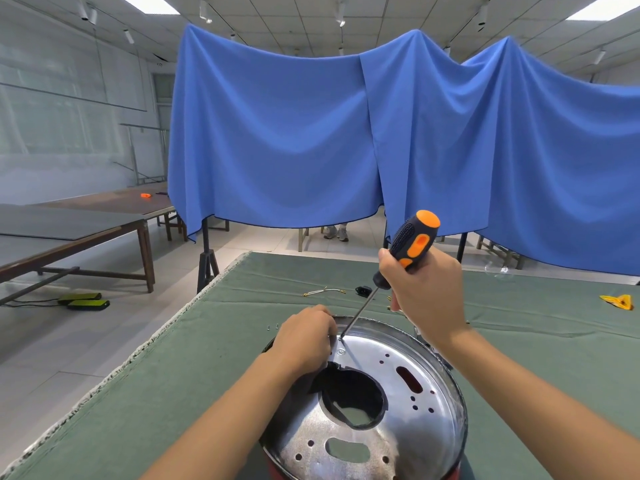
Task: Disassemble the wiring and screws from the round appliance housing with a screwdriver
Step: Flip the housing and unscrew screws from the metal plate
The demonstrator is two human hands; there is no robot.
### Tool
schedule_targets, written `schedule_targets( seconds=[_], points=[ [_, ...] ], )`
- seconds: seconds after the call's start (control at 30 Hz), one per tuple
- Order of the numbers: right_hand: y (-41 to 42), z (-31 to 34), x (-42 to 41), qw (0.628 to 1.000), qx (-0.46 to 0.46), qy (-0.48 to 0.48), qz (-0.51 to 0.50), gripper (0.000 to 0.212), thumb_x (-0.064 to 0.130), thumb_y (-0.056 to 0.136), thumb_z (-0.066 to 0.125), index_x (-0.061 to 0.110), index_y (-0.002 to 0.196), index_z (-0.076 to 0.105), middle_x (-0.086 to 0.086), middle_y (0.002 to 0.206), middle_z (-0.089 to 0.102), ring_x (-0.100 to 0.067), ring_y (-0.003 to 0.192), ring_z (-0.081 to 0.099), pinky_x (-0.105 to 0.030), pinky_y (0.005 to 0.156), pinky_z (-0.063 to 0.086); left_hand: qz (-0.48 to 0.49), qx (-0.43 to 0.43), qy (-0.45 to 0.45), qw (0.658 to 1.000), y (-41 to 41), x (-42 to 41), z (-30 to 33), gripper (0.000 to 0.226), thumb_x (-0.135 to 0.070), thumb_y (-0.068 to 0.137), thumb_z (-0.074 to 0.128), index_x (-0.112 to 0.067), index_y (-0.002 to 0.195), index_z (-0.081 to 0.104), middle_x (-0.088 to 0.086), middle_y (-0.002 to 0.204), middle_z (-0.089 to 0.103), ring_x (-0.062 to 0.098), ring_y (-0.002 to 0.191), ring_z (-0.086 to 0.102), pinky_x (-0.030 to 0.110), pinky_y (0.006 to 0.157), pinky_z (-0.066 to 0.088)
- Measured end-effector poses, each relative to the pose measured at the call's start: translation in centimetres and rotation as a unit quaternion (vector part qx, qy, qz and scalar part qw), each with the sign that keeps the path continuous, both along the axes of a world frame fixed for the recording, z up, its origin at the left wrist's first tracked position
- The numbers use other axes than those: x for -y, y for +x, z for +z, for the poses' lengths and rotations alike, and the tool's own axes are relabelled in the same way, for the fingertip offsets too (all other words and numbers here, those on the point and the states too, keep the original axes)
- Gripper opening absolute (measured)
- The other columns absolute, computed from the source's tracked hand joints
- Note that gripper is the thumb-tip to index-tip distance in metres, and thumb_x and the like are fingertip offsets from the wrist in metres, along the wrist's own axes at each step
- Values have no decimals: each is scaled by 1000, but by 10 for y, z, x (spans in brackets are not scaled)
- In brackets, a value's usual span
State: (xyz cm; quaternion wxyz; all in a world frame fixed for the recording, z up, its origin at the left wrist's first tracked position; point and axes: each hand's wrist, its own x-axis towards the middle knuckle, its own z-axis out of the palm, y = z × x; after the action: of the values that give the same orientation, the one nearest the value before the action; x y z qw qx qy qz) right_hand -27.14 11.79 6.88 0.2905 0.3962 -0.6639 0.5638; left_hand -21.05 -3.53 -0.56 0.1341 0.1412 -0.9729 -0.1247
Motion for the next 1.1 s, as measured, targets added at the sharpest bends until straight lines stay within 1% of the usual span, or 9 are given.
schedule_targets(
  seconds=[0.17,0.37,0.47,0.57,0.7,0.77,0.87,0.97,1.1],
  points=[
    [-3,-2,-3,1000,10,-5,-3,37,19,85,66,25,54,46,10,41,51,-8,37,53,-10,43,40,-2,7,-13,1000,0,-1,2,24,-4,80,56,-26,69,57,-6,122,54,22,105,53,31,74,43],
    [-3,-2,-2,1000,25,10,-12,37,16,87,67,23,55,48,9,42,51,-10,37,52,-23,43,48,0,4,-15,1000,-3,-1,1,24,-5,81,56,-26,69,57,-6,120,55,22,104,54,32,75,45],
    [-3,5,-1,998,39,38,-18,37,22,86,65,21,53,48,6,43,53,-11,41,49,-23,46,44,-2,-3,-10,1000,-4,0,-2,18,-9,84,55,-21,83,68,-6,120,55,21,103,54,31,75,44],
    [-2,21,6,991,70,111,-28,36,35,79,56,13,51,51,9,39,53,-10,40,45,-25,46,38,-13,-4,14,1000,-4,2,-3,27,-12,87,53,-19,108,69,-3,124,54,24,111,52,35,89,45],
    [-2,40,23,979,97,172,-47,43,29,82,59,17,45,41,17,35,47,-7,40,44,-26,48,31,-39,-91,76,992,-5,-3,3,34,-4,82,52,-15,111,66,-1,119,58,20,115,47,34,97,40],
    [-3,49,32,971,118,200,-53,38,31,81,59,18,49,45,13,38,51,-8,43,44,-29,51,39,-37,-141,129,981,-6,-8,8,34,-4,84,50,-15,112,65,-2,116,61,16,110,51,31,94,42],
    [-4,62,43,958,142,245,-52,24,35,79,62,17,65,56,4,58,63,-15,46,51,-31,56,49,-31,-162,240,957,-8,-13,17,19,-14,92,51,-17,106,64,-4,95,68,14,88,61,34,82,51],
    [-5,72,48,939,145,300,-82,25,42,78,63,18,75,59,2,58,62,-13,44,56,-23,48,40,-29,-154,231,960,-11,-10,23,21,-18,96,50,-15,84,67,-11,71,64,9,66,57,30,71,50],
    [-3,90,47,924,146,330,-124,34,52,74,59,18,72,61,6,50,64,-9,43,62,-22,52,39,-42,-149,237,959,-11,-6,25,26,-17,96,52,-8,81,71,-5,74,68,15,72,62,36,79,54]
  ],
)
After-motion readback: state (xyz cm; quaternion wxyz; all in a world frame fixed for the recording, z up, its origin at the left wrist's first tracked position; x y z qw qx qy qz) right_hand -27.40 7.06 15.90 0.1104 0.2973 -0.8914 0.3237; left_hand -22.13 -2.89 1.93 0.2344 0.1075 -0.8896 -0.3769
